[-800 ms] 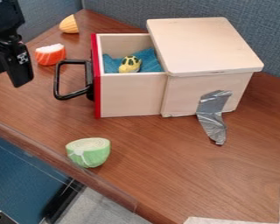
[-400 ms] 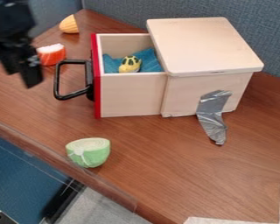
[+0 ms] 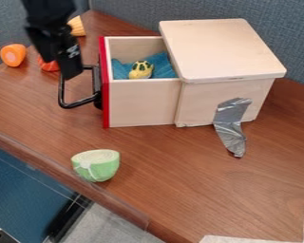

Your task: Removed the yellow object from the drawer

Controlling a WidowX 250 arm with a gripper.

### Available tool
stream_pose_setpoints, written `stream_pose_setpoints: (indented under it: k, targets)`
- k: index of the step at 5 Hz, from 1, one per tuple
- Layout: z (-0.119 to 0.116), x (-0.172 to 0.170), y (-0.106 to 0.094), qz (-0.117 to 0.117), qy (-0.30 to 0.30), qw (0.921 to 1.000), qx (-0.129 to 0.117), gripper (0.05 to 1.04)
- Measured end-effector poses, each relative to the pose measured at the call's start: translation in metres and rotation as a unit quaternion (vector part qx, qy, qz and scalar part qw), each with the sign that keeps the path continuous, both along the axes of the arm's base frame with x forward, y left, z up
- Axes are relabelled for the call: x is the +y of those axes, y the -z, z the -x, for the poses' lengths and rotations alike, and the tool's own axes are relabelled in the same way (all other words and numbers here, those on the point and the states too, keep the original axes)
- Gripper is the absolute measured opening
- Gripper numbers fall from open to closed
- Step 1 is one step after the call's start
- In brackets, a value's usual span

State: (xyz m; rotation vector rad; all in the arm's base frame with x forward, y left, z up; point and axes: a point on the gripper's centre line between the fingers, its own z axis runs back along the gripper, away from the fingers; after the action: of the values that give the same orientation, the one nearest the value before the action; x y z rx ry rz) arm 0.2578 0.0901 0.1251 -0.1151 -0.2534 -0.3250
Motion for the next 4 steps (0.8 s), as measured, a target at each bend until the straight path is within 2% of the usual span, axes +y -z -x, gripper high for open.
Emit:
stream_pose_setpoints:
  k: [1,2,3,4]
  targets:
    - [-0.019,-0.01,0.006,0.0,-0.028,0.9996,0.001,0.999]
    - [-0.044,-0.022,0.003,-0.006,-0.054,0.9985,-0.006,0.999]
    - [-0.063,-0.024,0.011,-0.013,-0.068,0.9975,0.015,0.999]
    - [-0.072,-0.022,0.012,-0.021,-0.075,0.9969,0.01,0.999]
